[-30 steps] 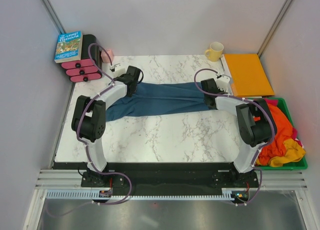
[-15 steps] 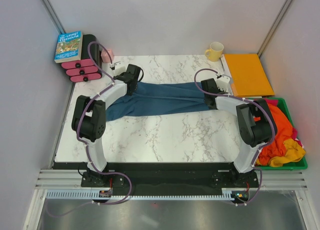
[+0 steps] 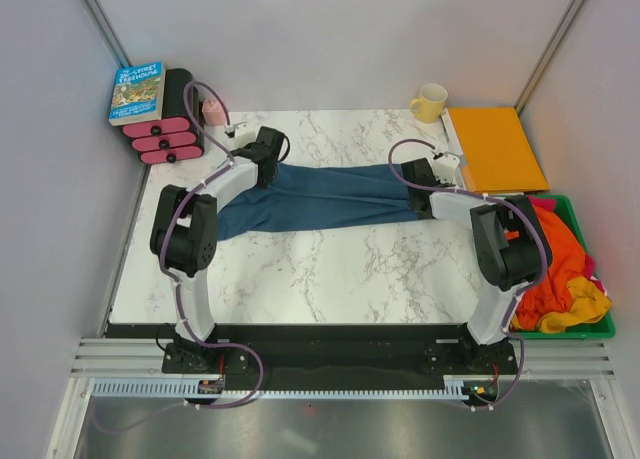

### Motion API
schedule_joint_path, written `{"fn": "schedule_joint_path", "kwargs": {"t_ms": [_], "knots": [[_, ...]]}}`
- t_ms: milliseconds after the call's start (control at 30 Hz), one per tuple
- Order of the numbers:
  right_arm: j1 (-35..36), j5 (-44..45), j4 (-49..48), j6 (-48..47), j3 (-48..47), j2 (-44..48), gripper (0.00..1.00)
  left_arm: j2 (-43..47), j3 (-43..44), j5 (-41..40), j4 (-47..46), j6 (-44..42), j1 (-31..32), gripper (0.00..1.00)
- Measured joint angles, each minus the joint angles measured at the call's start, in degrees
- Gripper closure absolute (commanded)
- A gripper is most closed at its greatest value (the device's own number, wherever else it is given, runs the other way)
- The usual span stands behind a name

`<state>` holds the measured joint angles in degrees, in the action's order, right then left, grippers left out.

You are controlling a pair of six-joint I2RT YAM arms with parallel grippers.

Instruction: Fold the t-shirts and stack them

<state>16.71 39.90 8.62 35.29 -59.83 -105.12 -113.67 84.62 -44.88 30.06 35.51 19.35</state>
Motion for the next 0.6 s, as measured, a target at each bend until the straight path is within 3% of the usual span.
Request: {"fn": "schedule_joint_path", "kwargs": {"t_ms": [33, 67, 167, 267, 367, 433, 567, 600], "knots": [[0.0, -0.1, 0.0, 0.0, 0.0, 0.0, 0.8, -0.1, 0.0, 0.0, 0.0, -0.3, 0.0, 0.54], [-0.1, -0.3, -0.7, -0.1, 0.3, 0.1, 0.72, -0.1, 0.0, 0.0, 0.2, -0.4, 0.0, 0.38], [-0.1, -1.4, -4.4, -1.1, 3.6, 3.0, 0.63, 0.4, -0.1, 0.0, 0.1, -0.1, 0.0, 0.16], [0.0, -2.0, -5.2, -1.9, 5.1, 7.4, 0.54, 2.6, -1.0, -0.1, -0.2, 0.3, 0.3, 0.09], [0.5, -2.2, -6.9, -2.8, 5.0, 12.6, 0.49, 6.8, -2.0, -0.7, -0.2, 0.3, 1.2, 0.09], [1.1, -2.2, -7.6, -3.2, 5.0, 14.8, 0.53, 9.9, -2.3, -1.6, -0.3, 0.3, 2.8, 0.12], [2.9, -3.3, -7.0, -3.5, 5.1, 17.0, 1.0, 16.2, -5.0, -3.2, -1.6, 0.4, 7.6, 0.23], [3.5, -4.0, -6.9, -3.1, 5.5, 17.2, 1.0, 17.8, -6.3, -3.3, -1.8, 0.5, 9.1, 0.25]]}}
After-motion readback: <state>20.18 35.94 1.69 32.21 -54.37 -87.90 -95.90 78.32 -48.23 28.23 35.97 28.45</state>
